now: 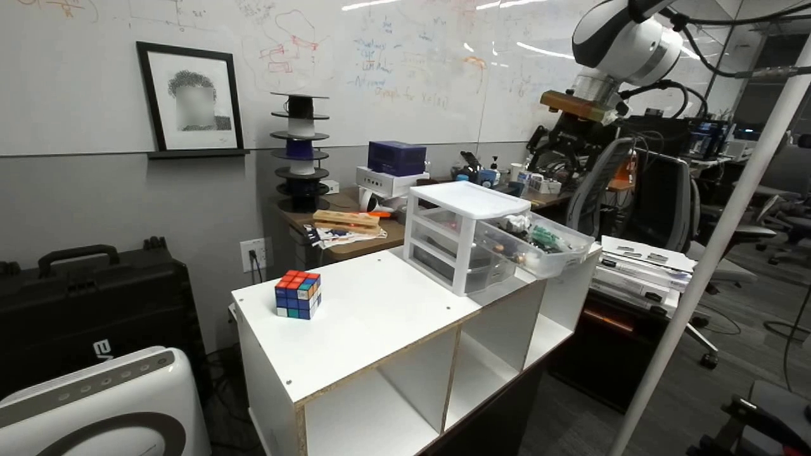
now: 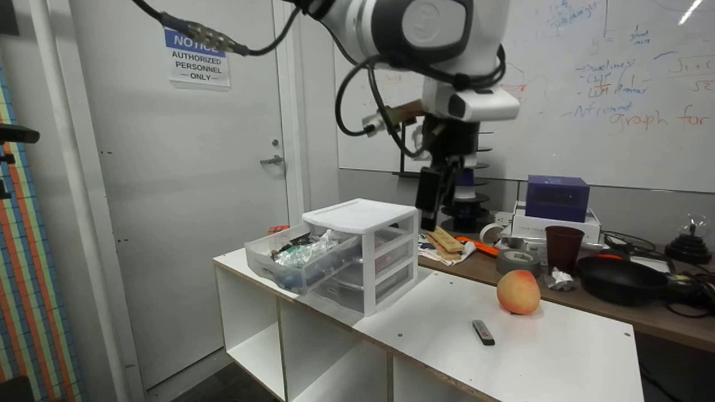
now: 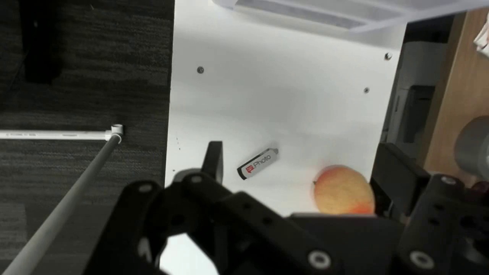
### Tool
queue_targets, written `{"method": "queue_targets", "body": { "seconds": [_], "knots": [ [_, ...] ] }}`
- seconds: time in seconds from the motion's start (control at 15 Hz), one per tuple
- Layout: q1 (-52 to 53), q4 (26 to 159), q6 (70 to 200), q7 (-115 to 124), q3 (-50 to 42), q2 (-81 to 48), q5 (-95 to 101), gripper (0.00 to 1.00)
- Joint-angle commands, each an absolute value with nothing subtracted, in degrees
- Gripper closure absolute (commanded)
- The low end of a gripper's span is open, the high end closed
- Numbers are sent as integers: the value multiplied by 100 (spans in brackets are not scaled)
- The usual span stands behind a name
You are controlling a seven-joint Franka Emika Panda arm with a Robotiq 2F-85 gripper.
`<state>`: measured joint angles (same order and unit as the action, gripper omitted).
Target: Pick up the plastic and the white object and put them inside the drawer.
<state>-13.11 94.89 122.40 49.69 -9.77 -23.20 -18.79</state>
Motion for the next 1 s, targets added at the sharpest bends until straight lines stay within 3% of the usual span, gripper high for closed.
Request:
{"method": "queue_targets", "body": {
  "seconds": [0.0,0.47,0.93],
  "knots": [
    [-749,10152,12391,4875,-982,-1258,-1168,0],
    [-233,10452,12985,4801,-543,-96,-723,0],
    [-718,10286,13178,5083,-878,-389,-1112,0]
  ]
}}
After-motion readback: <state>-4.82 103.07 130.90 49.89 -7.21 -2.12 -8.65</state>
